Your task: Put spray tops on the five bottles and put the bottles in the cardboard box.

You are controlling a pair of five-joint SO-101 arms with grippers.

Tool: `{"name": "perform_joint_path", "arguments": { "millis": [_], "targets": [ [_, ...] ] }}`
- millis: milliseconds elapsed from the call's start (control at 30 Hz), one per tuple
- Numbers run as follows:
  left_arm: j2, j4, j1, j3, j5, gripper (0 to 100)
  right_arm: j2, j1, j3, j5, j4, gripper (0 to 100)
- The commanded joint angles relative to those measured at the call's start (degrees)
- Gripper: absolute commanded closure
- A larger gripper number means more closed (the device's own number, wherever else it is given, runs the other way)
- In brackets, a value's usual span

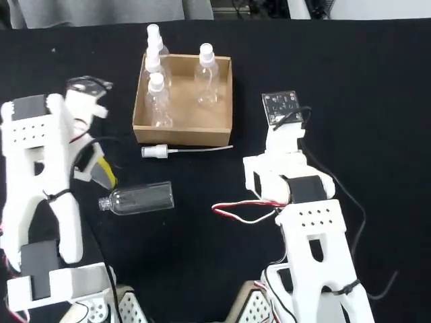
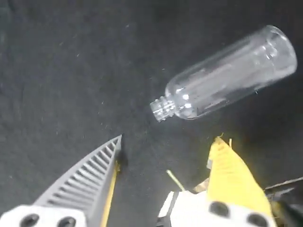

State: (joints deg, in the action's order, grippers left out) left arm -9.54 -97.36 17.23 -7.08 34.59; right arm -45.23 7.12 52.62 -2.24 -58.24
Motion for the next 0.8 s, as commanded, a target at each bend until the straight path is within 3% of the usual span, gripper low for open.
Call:
{"name": "perform_joint_path", "arguments": {
  "millis": [0,500,767],
  "targets": [
    [-2.8,-0.2,4.1,2.8,-3.5,73,-2.4,-0.7,-0.1,-0.4,1.4,72.3],
    [-2.5,-0.2,19.3,2.6,-3.6,73,-2.4,-0.7,-0.1,-0.3,1.4,72.3],
    [-2.7,6.5,21.1,-7.7,-3.3,73,-2.3,-0.7,-0.1,-0.3,1.4,72.3]
  ]
}}
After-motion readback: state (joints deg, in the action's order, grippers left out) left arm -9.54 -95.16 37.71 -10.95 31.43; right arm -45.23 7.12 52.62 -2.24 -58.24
